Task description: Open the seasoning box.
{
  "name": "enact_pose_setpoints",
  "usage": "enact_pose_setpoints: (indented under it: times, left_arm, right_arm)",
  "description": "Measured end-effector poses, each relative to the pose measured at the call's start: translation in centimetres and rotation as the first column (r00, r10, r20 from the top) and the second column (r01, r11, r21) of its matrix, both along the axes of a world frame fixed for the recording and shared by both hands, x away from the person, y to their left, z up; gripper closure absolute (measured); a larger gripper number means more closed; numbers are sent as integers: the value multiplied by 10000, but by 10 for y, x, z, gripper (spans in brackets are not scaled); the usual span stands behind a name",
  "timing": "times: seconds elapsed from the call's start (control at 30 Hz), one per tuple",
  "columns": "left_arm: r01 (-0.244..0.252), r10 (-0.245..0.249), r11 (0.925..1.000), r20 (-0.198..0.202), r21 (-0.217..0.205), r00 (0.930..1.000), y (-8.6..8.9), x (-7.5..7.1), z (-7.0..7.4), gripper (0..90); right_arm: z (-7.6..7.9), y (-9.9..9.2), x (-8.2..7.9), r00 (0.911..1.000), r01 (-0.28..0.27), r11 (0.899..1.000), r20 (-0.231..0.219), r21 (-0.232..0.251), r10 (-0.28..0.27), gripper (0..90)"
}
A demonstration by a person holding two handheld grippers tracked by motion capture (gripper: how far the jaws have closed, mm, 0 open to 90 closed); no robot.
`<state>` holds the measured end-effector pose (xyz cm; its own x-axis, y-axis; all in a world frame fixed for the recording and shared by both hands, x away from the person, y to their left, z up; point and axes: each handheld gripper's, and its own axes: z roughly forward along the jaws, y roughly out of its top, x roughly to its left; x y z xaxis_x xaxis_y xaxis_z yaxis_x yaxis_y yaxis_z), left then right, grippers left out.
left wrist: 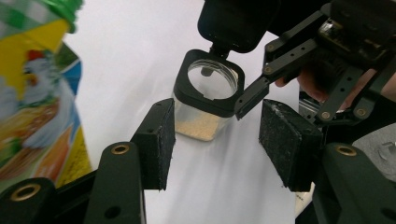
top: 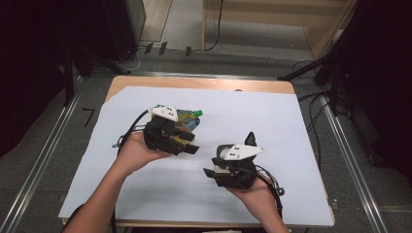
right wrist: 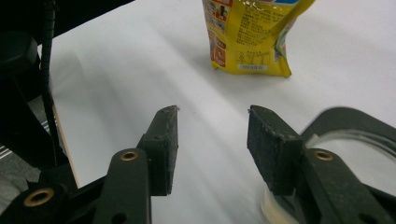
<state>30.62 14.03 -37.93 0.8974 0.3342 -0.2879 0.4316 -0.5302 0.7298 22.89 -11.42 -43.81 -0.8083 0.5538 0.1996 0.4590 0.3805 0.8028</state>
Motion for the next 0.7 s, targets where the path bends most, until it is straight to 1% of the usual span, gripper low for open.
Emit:
enact_pose_setpoints:
  times: [0.03,0.07,0.1,0.13,0.17,0.27,0.37,0.53,0.7]
  left_arm:
    - [-16,16,10000,-66,16,10000,4,1,1,471]
    - [-66,66,10000,-94,33,9999,6,1,2,471]
    - [-142,143,9998,0,103,9999,12,1,4,473]
    - [-142,143,9998,0,103,9999,12,1,4,472]
    - [-196,195,9997,130,131,9997,16,0,6,473]
    - [-460,458,9989,171,114,9988,27,1,9,470]
    - [-638,636,9979,192,85,9978,36,1,10,470]
    - [-857,856,9963,70,47,9963,50,1,10,487]
    - [-1240,1239,9923,95,62,9922,66,0,10,489]
  right_arm:
    - [-1,6,4,9999,-10,10000,-139,-72,9,522]
    - [-1,6,4,9999,-10,10000,-139,-72,9,522]
    - [-3,11,5,9997,12,9996,-251,-276,-19,502]
    - [-3,11,5,9997,12,9996,-251,-276,-19,502]
    - [-7,16,4,9997,-16,9989,-253,-462,4,495]
    - [-10,19,1,9998,-104,9988,-168,-479,96,496]
    - [-13,21,0,9997,-186,9988,-193,-442,178,498]
    - [-15,27,0,9989,-425,9984,-195,-370,418,501]
    - [-19,36,1,9973,-686,9968,-290,-414,674,501]
